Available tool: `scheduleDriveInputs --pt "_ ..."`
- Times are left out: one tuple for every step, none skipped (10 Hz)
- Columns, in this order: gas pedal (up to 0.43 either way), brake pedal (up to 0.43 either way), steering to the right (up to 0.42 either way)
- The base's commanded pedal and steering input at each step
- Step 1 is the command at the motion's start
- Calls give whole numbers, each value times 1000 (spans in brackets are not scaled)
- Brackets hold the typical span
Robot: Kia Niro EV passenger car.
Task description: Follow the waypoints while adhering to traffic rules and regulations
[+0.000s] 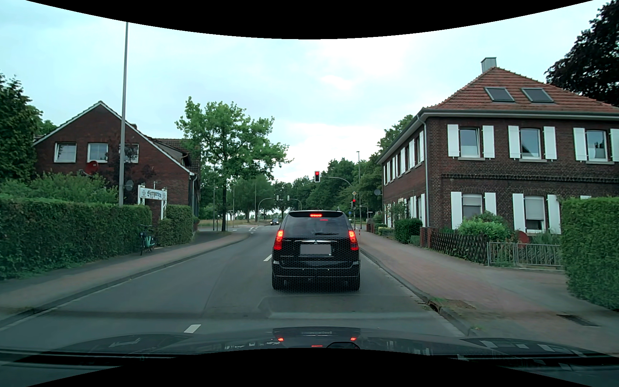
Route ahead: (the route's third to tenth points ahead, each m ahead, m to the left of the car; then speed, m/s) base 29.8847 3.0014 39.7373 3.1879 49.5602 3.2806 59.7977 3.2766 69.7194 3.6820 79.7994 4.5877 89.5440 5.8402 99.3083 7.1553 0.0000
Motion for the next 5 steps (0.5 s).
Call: scheduleDriveInputs --pt "0 0 -4" --pt "0 0 -4" --pt "0 0 -4" --pt "0 0 -4" --pt "0 0 -4"
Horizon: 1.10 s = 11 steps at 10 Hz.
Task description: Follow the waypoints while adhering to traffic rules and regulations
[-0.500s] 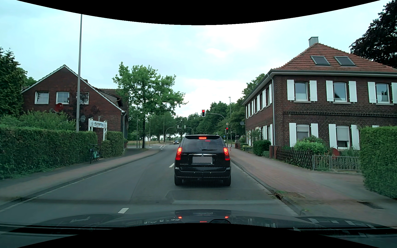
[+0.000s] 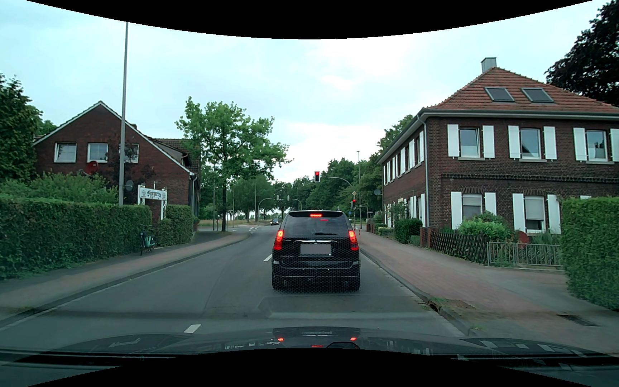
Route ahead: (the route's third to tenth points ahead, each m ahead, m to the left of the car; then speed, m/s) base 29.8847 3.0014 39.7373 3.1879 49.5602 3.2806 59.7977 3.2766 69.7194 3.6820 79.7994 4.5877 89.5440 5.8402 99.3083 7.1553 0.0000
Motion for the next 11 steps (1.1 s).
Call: scheduleDriveInputs --pt "0 0 -4" --pt "0 0 -4" --pt "0 0 -4" --pt "0 0 -4" --pt "0 0 -4" --pt "0 0 -4" --pt "0 0 -4" --pt "0 0 -4" --pt "0 0 -4" --pt "0 0 -4" --pt "0 0 -4"
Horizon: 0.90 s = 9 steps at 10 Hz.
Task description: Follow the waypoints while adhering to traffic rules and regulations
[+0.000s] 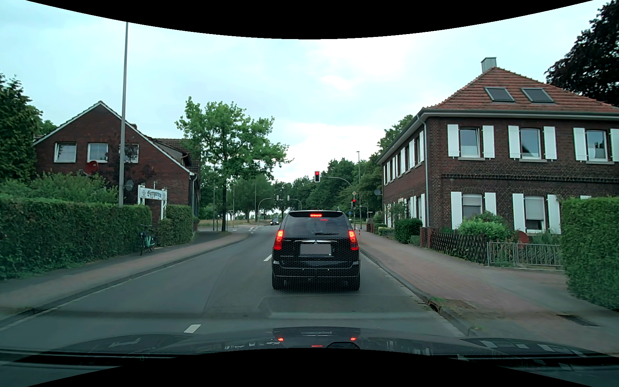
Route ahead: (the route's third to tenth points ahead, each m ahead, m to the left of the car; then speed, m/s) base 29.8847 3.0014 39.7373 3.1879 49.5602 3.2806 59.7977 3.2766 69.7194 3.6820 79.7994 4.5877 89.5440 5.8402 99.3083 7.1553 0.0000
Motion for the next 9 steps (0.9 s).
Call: scheduleDriveInputs --pt "0 0 -4" --pt "0 0 -4" --pt "0 0 -4" --pt "0 0 -4" --pt "0 0 -4" --pt "0 0 -4" --pt "0 0 -4" --pt "0 0 -4" --pt "0 0 -4"
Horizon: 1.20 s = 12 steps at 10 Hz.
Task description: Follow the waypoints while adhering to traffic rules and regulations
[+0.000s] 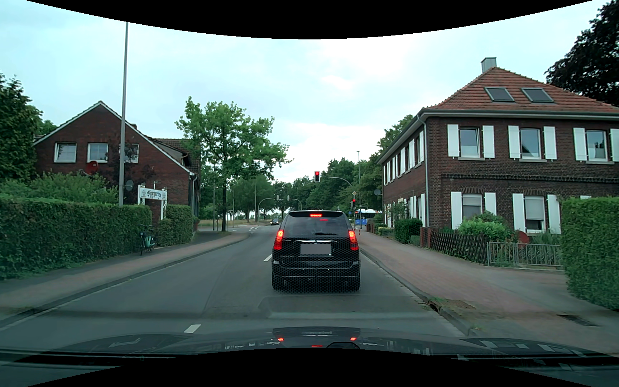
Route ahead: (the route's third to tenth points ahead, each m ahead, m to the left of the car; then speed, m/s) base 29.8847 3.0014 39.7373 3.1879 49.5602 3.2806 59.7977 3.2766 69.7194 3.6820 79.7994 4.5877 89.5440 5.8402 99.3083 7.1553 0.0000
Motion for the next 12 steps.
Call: scheduleDriveInputs --pt "0 0 -4" --pt "0 0 -4" --pt "0 0 -4" --pt "0 0 -4" --pt "0 0 -4" --pt "0 0 -4" --pt "0 0 -4" --pt "0 0 -4" --pt "0 0 -4" --pt "0 0 -4" --pt "0 0 -4" --pt "0 0 -4"
